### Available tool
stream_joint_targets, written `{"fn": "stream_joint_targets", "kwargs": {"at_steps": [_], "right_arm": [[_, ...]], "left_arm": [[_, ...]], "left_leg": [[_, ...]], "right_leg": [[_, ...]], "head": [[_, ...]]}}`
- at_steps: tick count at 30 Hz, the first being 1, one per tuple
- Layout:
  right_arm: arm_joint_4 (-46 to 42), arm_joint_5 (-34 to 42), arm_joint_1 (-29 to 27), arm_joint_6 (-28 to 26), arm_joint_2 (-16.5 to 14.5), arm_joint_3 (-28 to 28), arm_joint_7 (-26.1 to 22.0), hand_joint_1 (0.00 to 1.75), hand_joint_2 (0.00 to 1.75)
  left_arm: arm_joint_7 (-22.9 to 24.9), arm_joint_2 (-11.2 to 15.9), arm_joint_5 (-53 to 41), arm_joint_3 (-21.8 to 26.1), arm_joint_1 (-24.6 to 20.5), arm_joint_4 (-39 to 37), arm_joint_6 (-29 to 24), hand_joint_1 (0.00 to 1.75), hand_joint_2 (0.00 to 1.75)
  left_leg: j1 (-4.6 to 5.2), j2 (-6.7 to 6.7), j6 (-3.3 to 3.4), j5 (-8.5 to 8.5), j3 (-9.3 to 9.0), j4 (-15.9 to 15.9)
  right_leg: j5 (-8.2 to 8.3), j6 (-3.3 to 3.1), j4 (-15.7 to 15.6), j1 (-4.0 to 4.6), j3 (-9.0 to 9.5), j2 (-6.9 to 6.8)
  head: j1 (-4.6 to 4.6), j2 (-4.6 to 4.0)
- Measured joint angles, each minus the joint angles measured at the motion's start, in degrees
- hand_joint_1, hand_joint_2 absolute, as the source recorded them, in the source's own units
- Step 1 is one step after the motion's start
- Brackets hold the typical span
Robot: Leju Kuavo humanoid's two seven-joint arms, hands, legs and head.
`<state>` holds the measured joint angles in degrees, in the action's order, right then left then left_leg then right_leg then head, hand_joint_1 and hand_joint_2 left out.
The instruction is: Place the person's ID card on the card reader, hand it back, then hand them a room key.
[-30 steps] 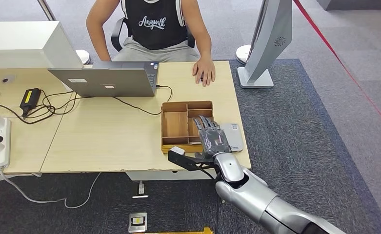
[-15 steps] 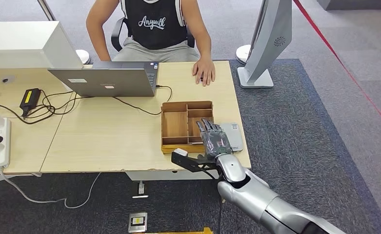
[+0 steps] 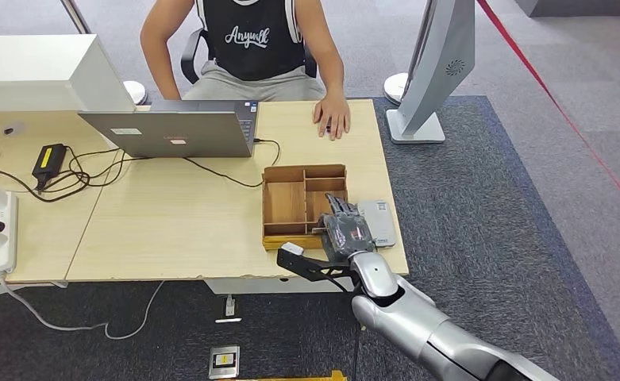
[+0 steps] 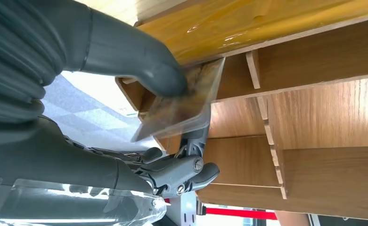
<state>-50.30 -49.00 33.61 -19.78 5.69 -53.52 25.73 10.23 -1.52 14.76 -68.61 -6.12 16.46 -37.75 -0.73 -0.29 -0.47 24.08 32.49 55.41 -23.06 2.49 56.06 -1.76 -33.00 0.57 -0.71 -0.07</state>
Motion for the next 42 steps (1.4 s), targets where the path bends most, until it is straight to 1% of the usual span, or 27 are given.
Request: {"fn": "stream_joint_targets", "kwargs": {"at_steps": [26,30,32,34,38,42], "right_arm": [[1.87,0.00,0.51,-0.11,-0.71,0.02,-0.14,1.47,1.75],[1.99,-0.19,0.58,-0.47,-0.75,0.02,-0.19,1.75,1.75],[1.82,-1.18,0.85,-2.57,-0.78,0.01,-0.11,1.75,1.75],[0.47,-2.30,2.08,-4.52,-0.67,0.02,1.03,1.75,1.75],[-4.11,-3.68,6.00,-3.72,0.11,0.37,3.60,1.75,1.75],[-8.04,-5.03,7.44,-3.84,0.93,0.96,4.09,1.75,1.75]], "left_arm": [[-0.01,-0.11,-0.03,0.00,0.01,0.00,0.00,0.00,0.00],[-0.02,-0.11,-0.04,0.00,0.01,0.00,0.00,0.00,0.00],[-0.09,-0.12,-0.25,0.00,0.03,0.00,0.00,0.00,0.00],[-0.15,-0.12,-0.73,0.01,0.06,0.00,0.00,0.00,0.00],[-0.22,-0.13,-1.29,0.19,0.11,0.00,0.00,0.00,0.00],[-0.32,-0.14,-1.29,0.48,0.21,0.00,0.00,0.00,0.00]], "left_leg": [[0.00,0.00,0.00,0.00,0.00,0.00],[0.00,0.00,0.00,0.01,0.00,0.00],[0.00,0.00,0.00,0.00,0.03,0.00],[0.01,0.03,0.00,0.00,0.03,0.00],[0.01,0.07,0.00,0.00,-0.05,0.01],[0.01,0.06,0.00,0.00,-0.04,0.01]], "right_leg": [[0.00,0.00,0.00,0.00,0.00,0.00],[0.00,0.00,0.00,0.00,0.00,0.00],[0.00,0.00,0.01,0.00,-0.01,0.00],[0.02,-0.01,0.02,-0.01,-0.05,0.01],[0.02,-0.01,0.01,-0.01,-0.02,0.03],[0.02,-0.01,0.02,-0.01,-0.01,0.02]], "head": [[0.01,-0.01],[0.01,0.00],[-0.01,0.00],[0.00,-0.01],[0.01,0.00],[0.01,0.00]]}}
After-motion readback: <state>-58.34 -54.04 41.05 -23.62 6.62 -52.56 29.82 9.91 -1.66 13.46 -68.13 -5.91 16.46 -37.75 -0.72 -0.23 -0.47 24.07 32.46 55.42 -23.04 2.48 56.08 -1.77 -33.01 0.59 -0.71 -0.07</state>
